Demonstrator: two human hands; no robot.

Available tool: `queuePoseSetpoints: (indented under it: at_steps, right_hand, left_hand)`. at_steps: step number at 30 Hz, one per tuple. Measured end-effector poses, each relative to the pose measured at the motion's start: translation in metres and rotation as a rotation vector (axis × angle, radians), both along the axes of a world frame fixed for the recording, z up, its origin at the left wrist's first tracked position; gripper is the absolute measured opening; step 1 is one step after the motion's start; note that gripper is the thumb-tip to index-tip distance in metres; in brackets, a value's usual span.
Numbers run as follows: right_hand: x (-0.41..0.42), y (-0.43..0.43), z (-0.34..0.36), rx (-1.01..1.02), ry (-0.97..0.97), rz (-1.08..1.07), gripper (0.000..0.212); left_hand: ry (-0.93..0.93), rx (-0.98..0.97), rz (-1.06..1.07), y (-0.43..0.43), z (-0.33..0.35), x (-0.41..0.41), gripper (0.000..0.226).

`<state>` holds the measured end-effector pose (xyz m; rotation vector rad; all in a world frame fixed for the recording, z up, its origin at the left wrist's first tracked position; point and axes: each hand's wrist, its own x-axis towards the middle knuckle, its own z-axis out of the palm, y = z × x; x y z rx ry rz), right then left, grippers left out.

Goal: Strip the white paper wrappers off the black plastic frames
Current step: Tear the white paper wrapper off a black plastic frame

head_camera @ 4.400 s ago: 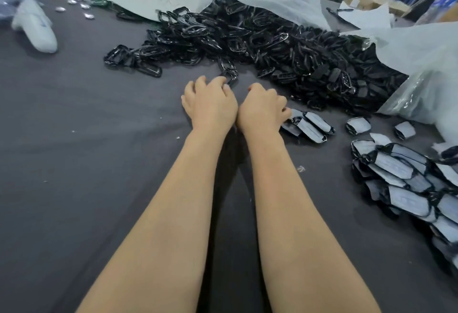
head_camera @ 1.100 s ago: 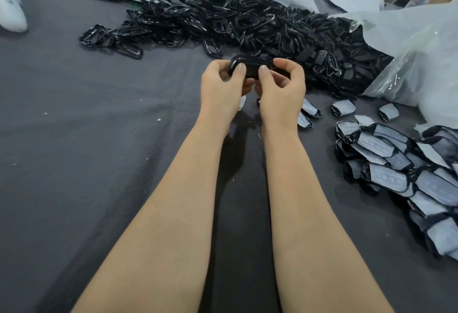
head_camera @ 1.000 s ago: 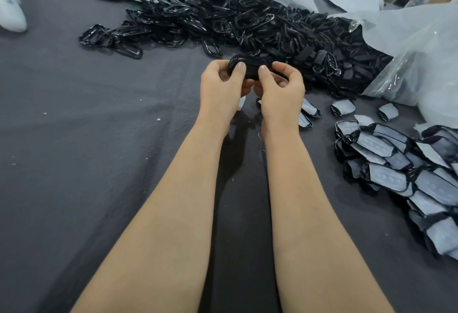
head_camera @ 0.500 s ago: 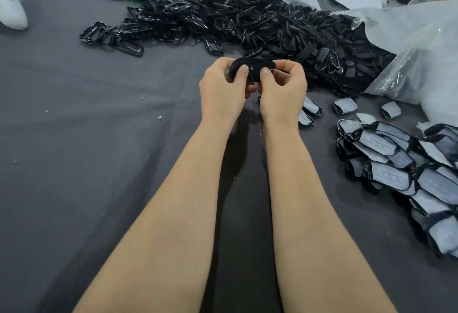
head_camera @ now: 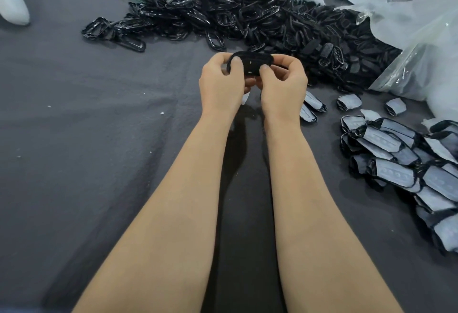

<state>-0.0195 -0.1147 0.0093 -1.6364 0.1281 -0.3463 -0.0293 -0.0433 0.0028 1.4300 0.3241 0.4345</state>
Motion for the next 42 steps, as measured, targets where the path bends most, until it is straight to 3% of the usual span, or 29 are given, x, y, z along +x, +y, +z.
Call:
queuePoseSetpoints:
  at_steps: [5, 12, 23, 25, 28, 31, 33, 35, 38, 42]
  right_hand:
    - [-0.001, 0.005, 0.001, -0.016, 0.01, -0.007, 0.014]
    - [0.001, 0.022, 0.002, -0.031, 0.04, 0.02, 0.011]
    - [0.002, 0.019, -0.001, -0.137, -0.001, 0.024, 0.014]
    - [0.003, 0.015, 0.004, -0.261, -0.027, 0.019, 0.02]
    - [0.005, 0.009, 0.009, -0.634, -0.012, -0.006, 0.029]
    - [0.007, 0.01, 0.008, -0.92, 0.164, 0.125, 0.029]
    - [0.006, 0.014, 0.007, -0.988, 0.245, 0.184, 0.016]
    - [0.006, 0.016, 0.005, -0.97, 0.241, 0.193, 0.012]
    - [0.006, 0.016, 0.0, -0.879, 0.157, 0.163, 0.024]
    - [0.007, 0.018, -0.004, -0.489, 0.086, 0.1, 0.01]
  left_hand:
    - [0.02, 0.086, 0.039, 0.002, 0.0, 0.002, 0.013]
    - [0.033, 0.037, 0.166, 0.011, 0.0, 0.003, 0.014]
    - [0.065, 0.09, 0.134, 0.014, -0.002, 0.003, 0.011]
    - [0.055, 0.08, 0.146, 0.014, -0.002, 0.004, 0.013]
    - [0.042, 0.019, 0.184, 0.015, -0.001, 0.006, 0.016]
    - [0.03, -0.011, 0.224, 0.017, -0.001, 0.007, 0.023]
    - [0.024, -0.026, 0.24, 0.017, -0.001, 0.007, 0.025]
    - [0.016, -0.034, 0.252, 0.018, -0.001, 0.007, 0.024]
    - [0.013, -0.048, 0.267, 0.018, -0.001, 0.007, 0.019]
    - [0.011, -0.057, 0.28, 0.017, -0.001, 0.006, 0.014]
